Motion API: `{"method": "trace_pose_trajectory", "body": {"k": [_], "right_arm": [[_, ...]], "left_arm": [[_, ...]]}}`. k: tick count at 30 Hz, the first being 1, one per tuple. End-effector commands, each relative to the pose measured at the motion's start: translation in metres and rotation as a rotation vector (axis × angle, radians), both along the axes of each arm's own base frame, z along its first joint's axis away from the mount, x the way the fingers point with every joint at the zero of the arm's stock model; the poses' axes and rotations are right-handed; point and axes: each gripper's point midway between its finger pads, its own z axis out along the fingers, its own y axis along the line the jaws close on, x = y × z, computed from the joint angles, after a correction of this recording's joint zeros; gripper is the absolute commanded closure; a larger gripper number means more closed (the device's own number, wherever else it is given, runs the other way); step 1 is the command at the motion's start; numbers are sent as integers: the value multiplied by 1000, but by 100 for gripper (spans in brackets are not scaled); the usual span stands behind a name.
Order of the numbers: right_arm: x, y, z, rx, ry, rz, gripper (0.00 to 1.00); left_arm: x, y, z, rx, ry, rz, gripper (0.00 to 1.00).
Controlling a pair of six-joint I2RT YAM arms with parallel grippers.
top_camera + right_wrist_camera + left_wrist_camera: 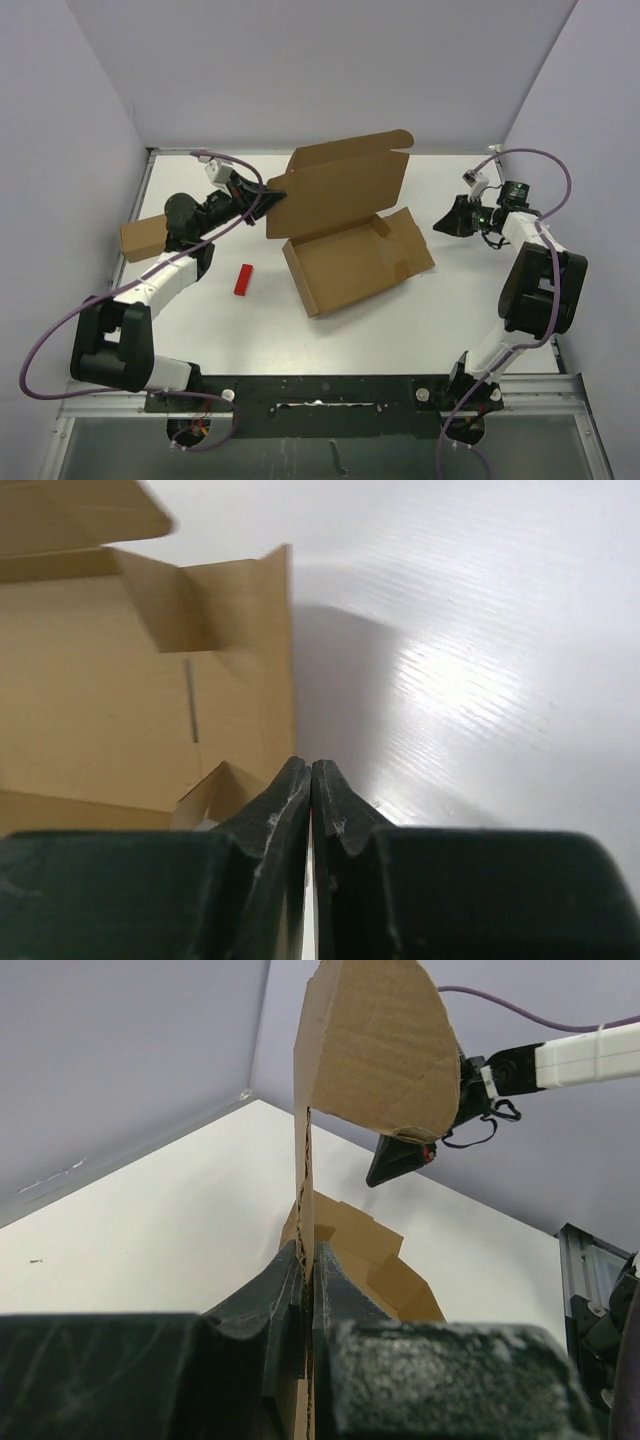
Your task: Fold the paper box
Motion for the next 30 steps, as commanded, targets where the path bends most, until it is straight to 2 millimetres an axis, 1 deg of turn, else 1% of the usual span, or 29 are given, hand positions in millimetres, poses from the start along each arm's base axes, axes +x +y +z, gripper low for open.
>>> {"method": "trace_pose_trajectory", "body": {"k": [1,3,6,8,11,13,15,18,21,22,26,30], "right_arm": [[21,-17,-30,-65,92,-92,98],[24,-15,-43,-64,123,-83,99],[30,-7,-57,-58,154,-53,99],[32,5,-62,-44,163,-11,100],[30,25,-64,-9,154,68,100],[27,37,-60,33,142,119,100],[20,50,-51,96,125,170,99],[7,67,-39,158,92,254,98],[-8,81,-24,177,60,326,96],[-11,83,-16,178,42,339,95],[-23,89,1,176,0,365,86],[-35,99,3,158,7,408,79]], "left_arm": [[-24,3,44,-28,-183,-28,100],[-26,2,46,-29,-197,-36,100],[-30,2,48,-34,-212,-49,100],[-32,2,50,-38,-224,-55,100],[-35,1,54,-43,-243,-62,100],[-36,2,55,-44,-248,-61,100],[-36,2,56,-44,-254,-58,100],[-34,2,54,-41,-247,-51,100],[-31,3,52,-37,-237,-40,100],[-30,3,51,-35,-235,-38,100],[-28,3,49,-29,-233,-31,100],[-27,3,49,-27,-231,-27,100]]}}
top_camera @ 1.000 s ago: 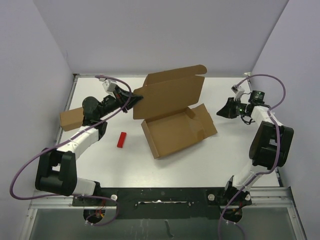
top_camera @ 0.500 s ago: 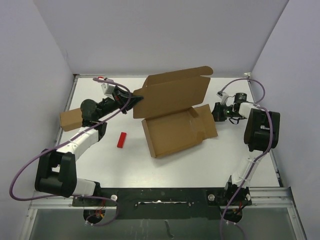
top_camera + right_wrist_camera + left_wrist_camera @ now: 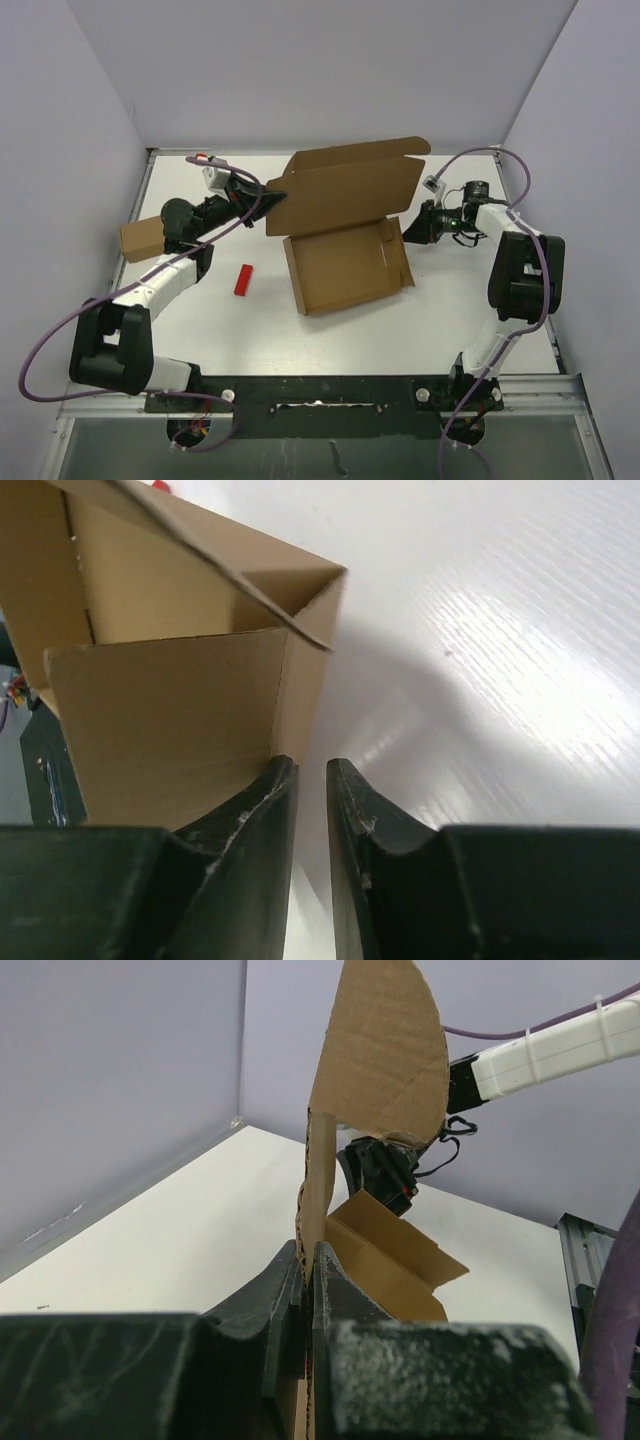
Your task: Fold the paper box
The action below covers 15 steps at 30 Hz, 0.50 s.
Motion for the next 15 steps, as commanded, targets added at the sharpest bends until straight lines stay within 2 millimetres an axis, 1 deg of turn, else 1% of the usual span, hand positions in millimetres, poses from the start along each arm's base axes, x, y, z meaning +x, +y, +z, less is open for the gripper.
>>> {"method": "trace_pose_trajectory", "body": {"k": [1,2,3,6,10,15], "right_arm": [[-15,17,25,37,-67,86,79],[-17,17,27,43,-63,89,78],[-18,17,27,47,-60,89,77],[-25,19,29,58,-51,94,73],[-33,23,32,90,-35,96,65],[-38,27,29,114,-6,97,58]], "left_arm": [[-12,5,32,-24,-118,19,100],[-13,5,25,-20,-100,19,100],[-13,5,24,-19,-97,21,100],[-12,5,22,-18,-95,23,100],[-12,5,22,-18,-94,25,100],[-12,5,22,-18,-95,24,100]]}}
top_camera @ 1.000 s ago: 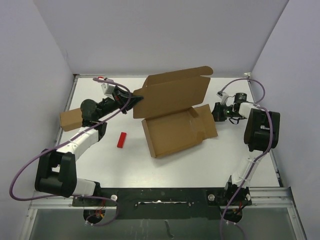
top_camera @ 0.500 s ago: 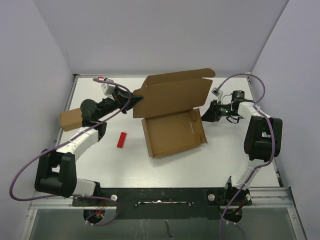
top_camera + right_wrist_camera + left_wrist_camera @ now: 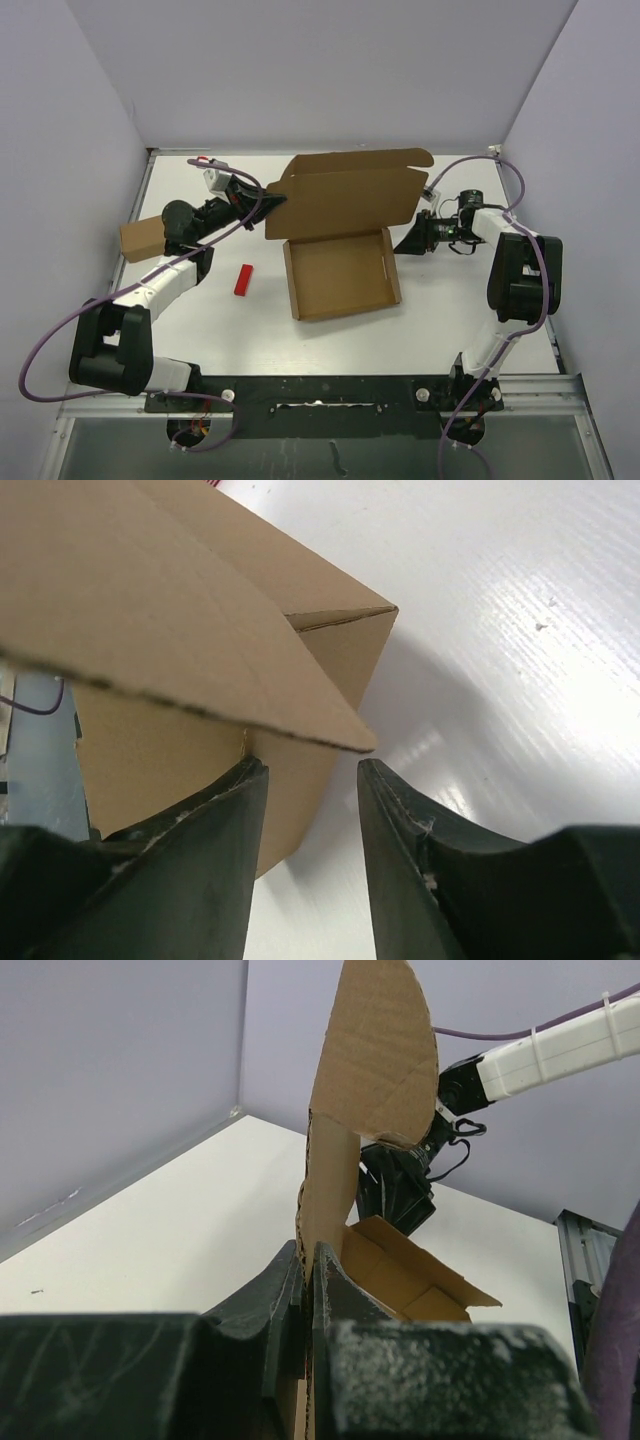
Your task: Fold the paper box
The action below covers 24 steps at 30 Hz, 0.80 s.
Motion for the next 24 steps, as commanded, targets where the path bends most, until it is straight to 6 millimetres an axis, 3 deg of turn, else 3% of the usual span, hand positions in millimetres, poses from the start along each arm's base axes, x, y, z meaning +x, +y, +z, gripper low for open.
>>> {"method": "trace_pose_trajectory", "body": {"k": [1,15,24], "right_arm": [[-8,11,24,66,-40,24,57],[-20,18,27,150,17,10,48],[-27,24,12,99,44,-18,39]], "left_arm": [[-12,5,32,-25,-119,19,100],[-10,6,31,-25,-114,27,100],[-9,7,31,-31,-111,40,100]]}}
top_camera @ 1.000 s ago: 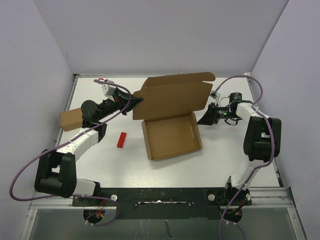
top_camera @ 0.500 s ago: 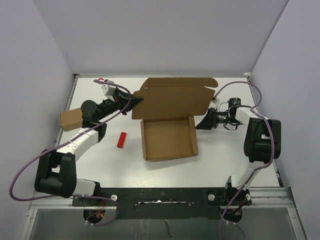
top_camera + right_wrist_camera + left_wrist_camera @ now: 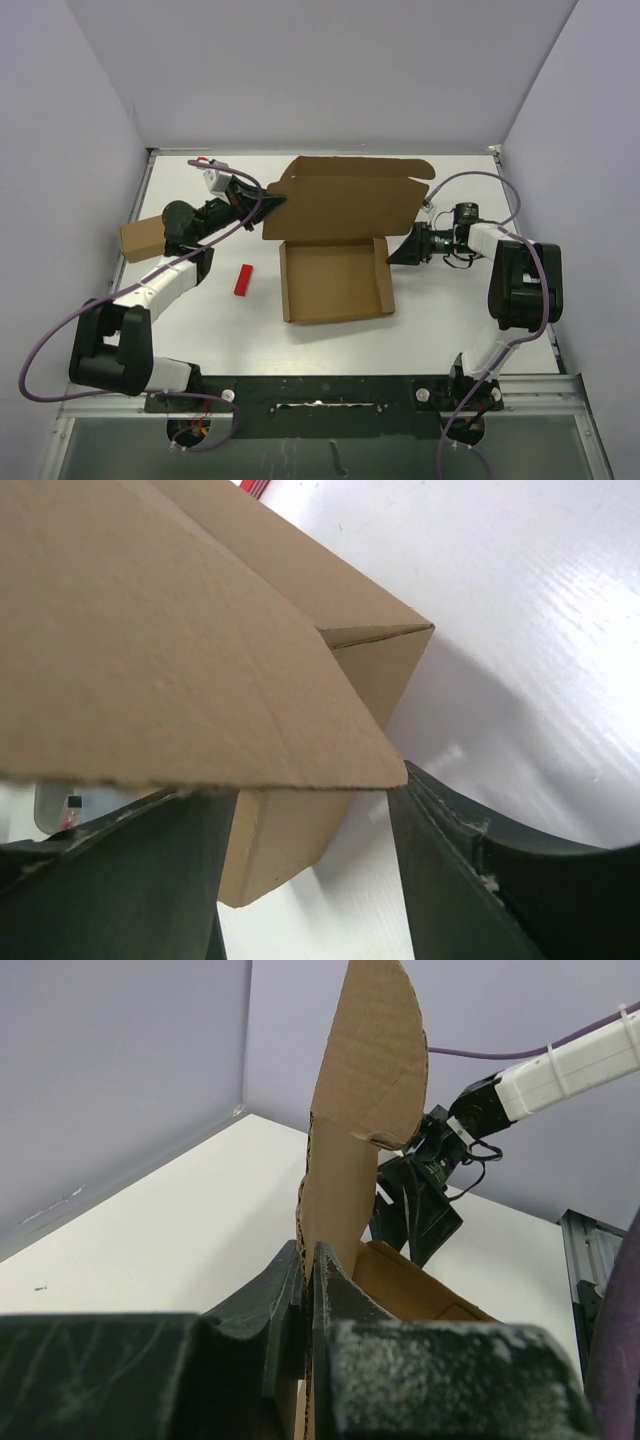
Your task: Fold the paper box
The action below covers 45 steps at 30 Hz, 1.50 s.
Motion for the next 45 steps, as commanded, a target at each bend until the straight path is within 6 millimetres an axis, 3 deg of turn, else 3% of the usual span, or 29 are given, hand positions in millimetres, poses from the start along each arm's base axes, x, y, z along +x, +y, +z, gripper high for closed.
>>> {"method": "trace_pose_trajectory", "body": {"k": [1,8,17,29,33,37,45], "right_arm": [[-3,9,6,-44,-66,-11,38],[2,5,-1,-171,-140,-119,39],[-7,20,16,-90,-134,-113,40],[-5,32,-11,-233,-100,-146,43],[2,28,-17,-293,-130,-171,51],[10,24,-16,-351,-175,-181,69],[27,13,0,-445,-267,-212,89]], "left_arm": [[-9,7,32,-38,-104,40,100],[-9,7,35,-49,-91,67,100],[-5,9,33,-46,-80,102,100],[-4,8,30,-46,-73,106,100],[-3,8,31,-52,-65,112,100],[-5,4,31,-56,-55,106,100],[-8,-5,28,-57,-31,91,100]]}}
